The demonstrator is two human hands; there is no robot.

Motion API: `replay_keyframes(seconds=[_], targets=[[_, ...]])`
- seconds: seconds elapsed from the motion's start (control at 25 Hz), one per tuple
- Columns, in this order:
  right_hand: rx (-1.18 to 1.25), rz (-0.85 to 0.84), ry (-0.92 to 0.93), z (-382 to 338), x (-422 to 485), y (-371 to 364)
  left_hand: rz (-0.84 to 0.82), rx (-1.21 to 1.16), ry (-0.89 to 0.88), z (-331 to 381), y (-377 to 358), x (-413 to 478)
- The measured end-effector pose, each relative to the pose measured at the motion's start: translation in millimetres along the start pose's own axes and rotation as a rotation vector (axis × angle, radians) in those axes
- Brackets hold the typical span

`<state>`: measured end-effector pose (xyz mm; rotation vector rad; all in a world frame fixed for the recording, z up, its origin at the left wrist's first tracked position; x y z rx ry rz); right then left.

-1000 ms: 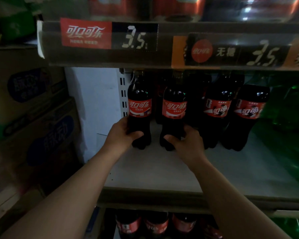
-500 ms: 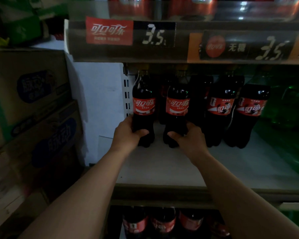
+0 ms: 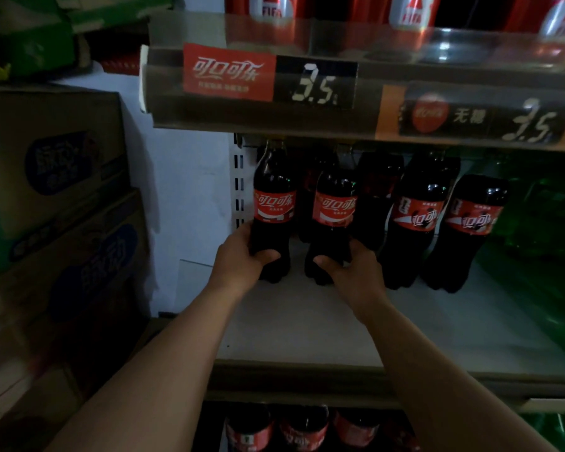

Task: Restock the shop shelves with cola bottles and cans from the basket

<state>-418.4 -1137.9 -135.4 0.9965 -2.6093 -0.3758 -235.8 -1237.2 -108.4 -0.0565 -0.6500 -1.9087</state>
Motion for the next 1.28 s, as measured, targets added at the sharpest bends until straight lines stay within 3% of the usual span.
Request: replay_keyframes(seconds=[0.72, 1.04, 1.28], targets=[[0.006, -0.047, 0.044, 0.7, 5.7, -0.4, 0.011, 0.115, 0.003, 1.1, 0.5, 3.1], [0.055, -0.074, 0.000, 3.2, 5.1, -3.1, 0.021, 0.070, 0.010, -3.3, -1.8, 0.3], [0.229, -0.164, -0.039, -8.5, -11.4, 9.1, 0.011, -0.044, 0.063, -13.4, -3.8, -5.3]])
Point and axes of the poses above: each hand's wrist, its own x-axis towards the middle knuckle, its own y-axis out of the back of the hand, z = x × y, the point moved 7 cm from there along x, towards the middle knuckle, and after that the axes turned 3 degrees about -y, right-handed, at the moved point
